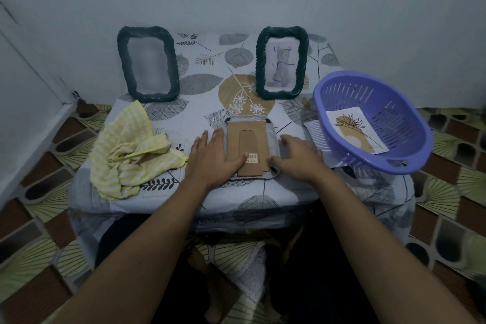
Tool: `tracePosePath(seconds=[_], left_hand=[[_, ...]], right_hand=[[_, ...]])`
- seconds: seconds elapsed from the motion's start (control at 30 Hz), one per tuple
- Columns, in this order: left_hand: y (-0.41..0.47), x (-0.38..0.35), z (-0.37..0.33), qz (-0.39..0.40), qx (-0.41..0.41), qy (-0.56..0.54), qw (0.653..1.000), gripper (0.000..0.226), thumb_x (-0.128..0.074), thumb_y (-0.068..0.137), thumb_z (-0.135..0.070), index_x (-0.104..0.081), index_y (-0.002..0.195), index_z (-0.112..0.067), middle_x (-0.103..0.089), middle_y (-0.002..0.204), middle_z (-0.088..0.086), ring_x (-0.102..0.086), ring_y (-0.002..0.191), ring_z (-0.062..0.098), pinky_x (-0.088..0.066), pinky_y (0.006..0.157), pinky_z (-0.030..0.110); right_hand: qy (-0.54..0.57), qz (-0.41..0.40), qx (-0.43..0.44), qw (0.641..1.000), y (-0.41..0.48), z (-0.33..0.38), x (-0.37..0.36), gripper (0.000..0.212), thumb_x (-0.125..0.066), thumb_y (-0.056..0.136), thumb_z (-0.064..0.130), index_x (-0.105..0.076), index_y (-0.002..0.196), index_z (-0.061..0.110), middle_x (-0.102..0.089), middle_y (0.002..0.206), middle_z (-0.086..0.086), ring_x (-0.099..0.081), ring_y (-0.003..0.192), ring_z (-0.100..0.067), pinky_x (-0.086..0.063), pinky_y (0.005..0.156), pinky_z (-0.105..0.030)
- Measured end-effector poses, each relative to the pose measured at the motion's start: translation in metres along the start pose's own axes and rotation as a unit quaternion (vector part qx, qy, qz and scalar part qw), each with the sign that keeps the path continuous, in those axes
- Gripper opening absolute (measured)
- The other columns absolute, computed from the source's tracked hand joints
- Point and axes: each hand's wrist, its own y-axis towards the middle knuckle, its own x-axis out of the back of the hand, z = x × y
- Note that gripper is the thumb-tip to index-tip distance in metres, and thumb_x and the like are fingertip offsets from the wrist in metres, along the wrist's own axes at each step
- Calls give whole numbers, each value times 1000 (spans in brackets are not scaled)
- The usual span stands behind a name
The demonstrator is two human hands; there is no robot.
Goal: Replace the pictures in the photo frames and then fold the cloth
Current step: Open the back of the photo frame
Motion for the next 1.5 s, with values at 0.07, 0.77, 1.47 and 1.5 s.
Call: tracePosePath(seconds=[0.07, 0.77, 1.47, 1.5], left_hand=[[-1, 0, -1, -1, 1, -5, 1000, 99, -40, 88, -76, -15, 157, -11, -20, 164, 8, -11, 152, 27, -6, 123, 43], [-3, 3, -2, 2, 2, -15, 1000, 97, -41, 89, -74, -15, 157, -10, -19, 164, 8, -11, 152, 27, -5, 123, 43], [-1, -5, -7, -61, 30, -76, 995, 62, -62, 80, -68, -52, 115, -19, -57, 118, 1, -51, 114, 24, -32, 107, 47], [0, -7, -10, -59, 30, -77, 995, 62, -62, 80, -69, -52, 115, -19, -57, 119, 1, -51, 116, 24, -30, 110, 49]], right_hand=[[-43, 5, 8, 999, -5, 0, -1, 68, -65, 86, 53, -45, 143, 23, -43, 150, -3, -32, 139, -29, -25, 109, -47], [-5, -39, -2, 999, -14, 3, -20, 25, -45, 94, 33, -43, 117, 24, -44, 134, -1, -32, 128, -21, -19, 97, -41], [131, -60, 22, 989, -10, 6, -20, 55, -64, 86, 22, -54, 138, 6, -44, 140, -8, -50, 124, -28, -41, 107, -42], [134, -64, 19, 989, -9, 4, -20, 53, -64, 86, 21, -55, 136, 5, -45, 140, -9, -49, 125, -27, -40, 108, -39]])
